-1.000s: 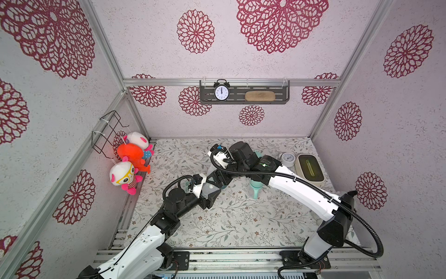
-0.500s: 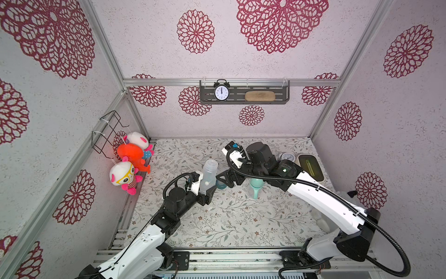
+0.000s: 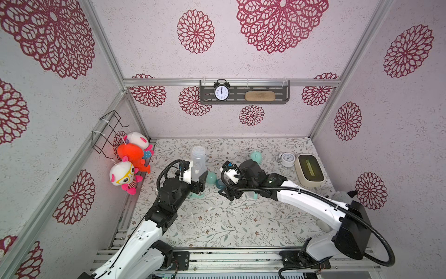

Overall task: Assemble the baby bottles
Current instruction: Pick up the baby bottle from the center of the board, then pick up the handle at the center of the board.

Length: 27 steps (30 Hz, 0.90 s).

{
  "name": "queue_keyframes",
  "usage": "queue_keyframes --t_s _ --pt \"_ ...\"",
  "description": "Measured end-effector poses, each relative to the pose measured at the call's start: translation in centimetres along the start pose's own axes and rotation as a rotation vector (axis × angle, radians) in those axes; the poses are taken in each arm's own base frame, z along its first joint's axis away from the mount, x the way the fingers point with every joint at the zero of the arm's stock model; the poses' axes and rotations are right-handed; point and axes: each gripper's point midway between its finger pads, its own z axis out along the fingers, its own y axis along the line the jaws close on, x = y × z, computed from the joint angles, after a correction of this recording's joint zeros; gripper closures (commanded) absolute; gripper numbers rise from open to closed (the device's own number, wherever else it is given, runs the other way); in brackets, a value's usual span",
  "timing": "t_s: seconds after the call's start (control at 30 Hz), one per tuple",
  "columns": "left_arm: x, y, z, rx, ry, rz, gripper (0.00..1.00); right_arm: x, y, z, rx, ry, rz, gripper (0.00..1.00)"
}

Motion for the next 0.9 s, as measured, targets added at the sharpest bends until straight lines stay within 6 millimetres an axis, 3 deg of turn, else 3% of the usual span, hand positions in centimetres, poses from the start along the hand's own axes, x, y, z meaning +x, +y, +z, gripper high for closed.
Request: queue_keyframes --t_s 0.2,0.5,0.9 --pt "-0.4 1.1 -0.7 -0.050 0.013 -0.013 1.00 2.4 0.2 5.7 -0.003 0.064 -0.062 0.25" --pt "-1.9 1.6 -1.6 -0.083 0.005 -0.053 1.00 4.1 1.1 11.7 -0.058 0.081 -0.213 0.32" --pt "-1.6 1.4 -2.3 -0.074 0.028 -0.094 1.00 2.5 0.8 17.0 -0.088 0.036 -0.332 0.33"
